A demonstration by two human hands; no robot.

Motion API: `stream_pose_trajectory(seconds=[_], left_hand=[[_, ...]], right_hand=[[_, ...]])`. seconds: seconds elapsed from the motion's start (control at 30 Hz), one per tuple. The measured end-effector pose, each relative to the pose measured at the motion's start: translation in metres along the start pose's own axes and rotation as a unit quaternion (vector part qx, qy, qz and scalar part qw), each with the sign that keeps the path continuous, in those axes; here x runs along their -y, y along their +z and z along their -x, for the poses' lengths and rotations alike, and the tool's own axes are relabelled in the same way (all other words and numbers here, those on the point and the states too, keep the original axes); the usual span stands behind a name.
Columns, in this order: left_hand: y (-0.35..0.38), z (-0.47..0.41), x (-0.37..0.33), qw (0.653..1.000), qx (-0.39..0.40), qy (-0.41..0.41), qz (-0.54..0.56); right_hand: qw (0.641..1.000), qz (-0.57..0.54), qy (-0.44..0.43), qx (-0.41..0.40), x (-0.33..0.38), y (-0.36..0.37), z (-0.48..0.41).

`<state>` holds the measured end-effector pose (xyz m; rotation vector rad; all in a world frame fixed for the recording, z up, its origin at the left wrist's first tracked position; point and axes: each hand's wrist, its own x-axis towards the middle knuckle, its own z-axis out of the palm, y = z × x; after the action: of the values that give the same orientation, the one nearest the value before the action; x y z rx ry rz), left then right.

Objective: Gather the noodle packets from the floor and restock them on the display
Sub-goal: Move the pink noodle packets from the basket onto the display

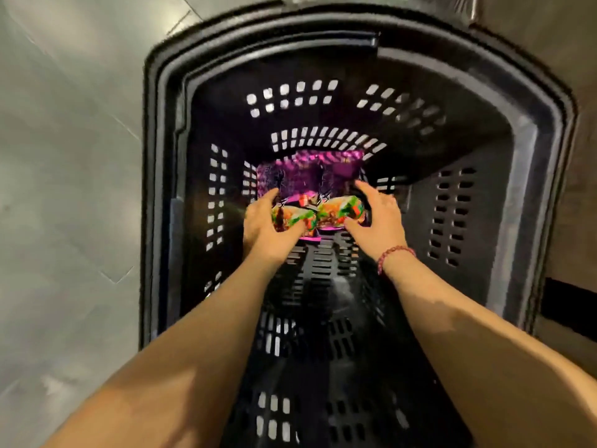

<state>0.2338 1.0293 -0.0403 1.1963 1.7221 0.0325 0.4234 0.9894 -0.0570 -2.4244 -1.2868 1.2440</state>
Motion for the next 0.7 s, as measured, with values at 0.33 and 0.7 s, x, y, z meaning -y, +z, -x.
stream_pose_trajectory(seconds=[0.33,0.7], left_hand=[[0.060,-0.057,0.041,0.998,-0.013,-0.040,0.052],[0.053,-0.073,0.024,0.997,0.022,-0.077,-0.001]], right_hand=[[0.999,-0.020,0.035,0.026,-0.034,0.050,-0.071],[1.000,-0.012,0.019,0.014,-0.029,0.056,-0.079]])
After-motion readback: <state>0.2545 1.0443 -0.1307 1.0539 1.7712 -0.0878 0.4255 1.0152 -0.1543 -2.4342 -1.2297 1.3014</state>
